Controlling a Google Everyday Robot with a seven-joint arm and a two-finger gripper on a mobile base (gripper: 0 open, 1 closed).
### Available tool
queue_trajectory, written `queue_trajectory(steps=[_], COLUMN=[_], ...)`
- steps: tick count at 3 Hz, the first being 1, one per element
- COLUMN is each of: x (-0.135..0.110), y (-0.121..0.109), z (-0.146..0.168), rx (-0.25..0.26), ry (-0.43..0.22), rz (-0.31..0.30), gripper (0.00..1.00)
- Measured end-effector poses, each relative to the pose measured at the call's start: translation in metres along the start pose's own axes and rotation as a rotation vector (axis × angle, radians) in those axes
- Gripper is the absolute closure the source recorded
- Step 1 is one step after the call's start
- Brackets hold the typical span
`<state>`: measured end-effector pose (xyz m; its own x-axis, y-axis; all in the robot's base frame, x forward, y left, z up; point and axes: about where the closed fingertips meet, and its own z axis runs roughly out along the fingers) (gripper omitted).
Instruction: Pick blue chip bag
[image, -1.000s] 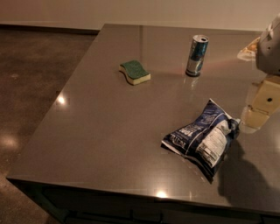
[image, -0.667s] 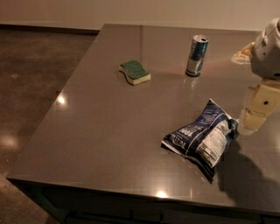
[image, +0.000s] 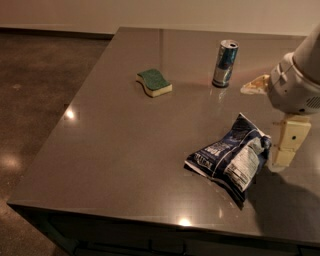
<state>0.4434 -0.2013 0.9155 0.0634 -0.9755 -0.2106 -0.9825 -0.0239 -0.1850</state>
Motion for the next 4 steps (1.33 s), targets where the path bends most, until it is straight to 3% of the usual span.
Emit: queue_trajectory(steps=[2, 4], x=[-0.001, -0.005], y=[0.014, 0.022], z=[0.027, 0.048], rx=[-0.073, -0.106], ry=[-0.004, -0.023], rz=[-0.113, -0.167], gripper=[0.00, 0.00])
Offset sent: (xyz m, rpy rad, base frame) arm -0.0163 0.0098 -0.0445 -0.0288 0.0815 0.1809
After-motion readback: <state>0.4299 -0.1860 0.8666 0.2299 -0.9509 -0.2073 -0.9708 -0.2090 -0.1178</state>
